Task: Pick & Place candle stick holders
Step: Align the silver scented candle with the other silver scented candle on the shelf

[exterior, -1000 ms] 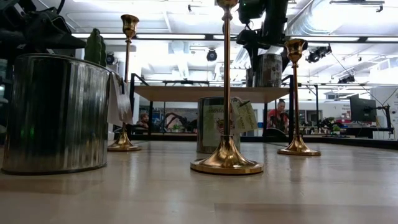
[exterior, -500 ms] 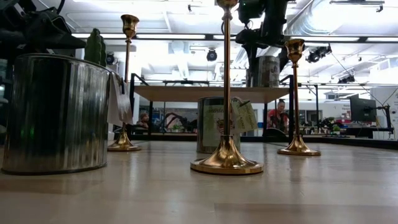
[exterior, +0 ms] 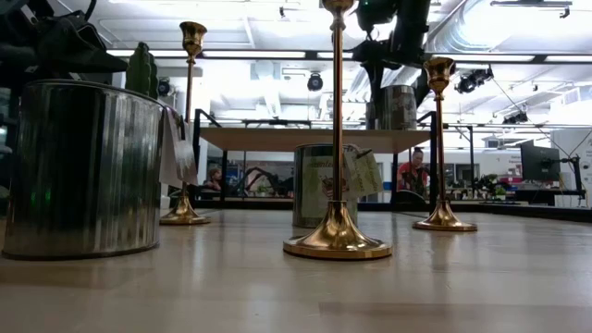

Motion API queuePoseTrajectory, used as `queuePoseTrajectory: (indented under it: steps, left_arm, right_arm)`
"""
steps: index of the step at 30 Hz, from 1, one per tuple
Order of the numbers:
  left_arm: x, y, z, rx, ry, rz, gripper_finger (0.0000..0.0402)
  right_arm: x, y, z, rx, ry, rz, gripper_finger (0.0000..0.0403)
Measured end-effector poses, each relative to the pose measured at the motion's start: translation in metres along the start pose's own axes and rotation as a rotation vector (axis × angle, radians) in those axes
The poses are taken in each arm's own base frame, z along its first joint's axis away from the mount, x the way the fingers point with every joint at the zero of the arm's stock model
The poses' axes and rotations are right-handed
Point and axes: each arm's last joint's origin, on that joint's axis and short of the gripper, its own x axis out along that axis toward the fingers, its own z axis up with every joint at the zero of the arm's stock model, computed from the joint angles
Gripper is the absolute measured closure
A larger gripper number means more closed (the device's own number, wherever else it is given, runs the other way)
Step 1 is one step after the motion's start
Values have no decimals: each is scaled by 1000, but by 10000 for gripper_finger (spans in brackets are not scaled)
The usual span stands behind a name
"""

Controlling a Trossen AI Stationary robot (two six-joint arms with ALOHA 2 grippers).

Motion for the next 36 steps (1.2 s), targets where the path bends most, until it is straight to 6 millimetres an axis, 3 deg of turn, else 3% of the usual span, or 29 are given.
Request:
queuePoseTrajectory:
  steps: [10, 36]
  left_arm:
    - [0, 0, 0, 0, 0, 0, 156]
    - [0, 0, 0, 0, 0, 0, 156]
  right_arm:
    - [-14, -4, -7, -12, -51, -2, 5]
    - [-15, -1, -9, -46, -81, -10, 5]
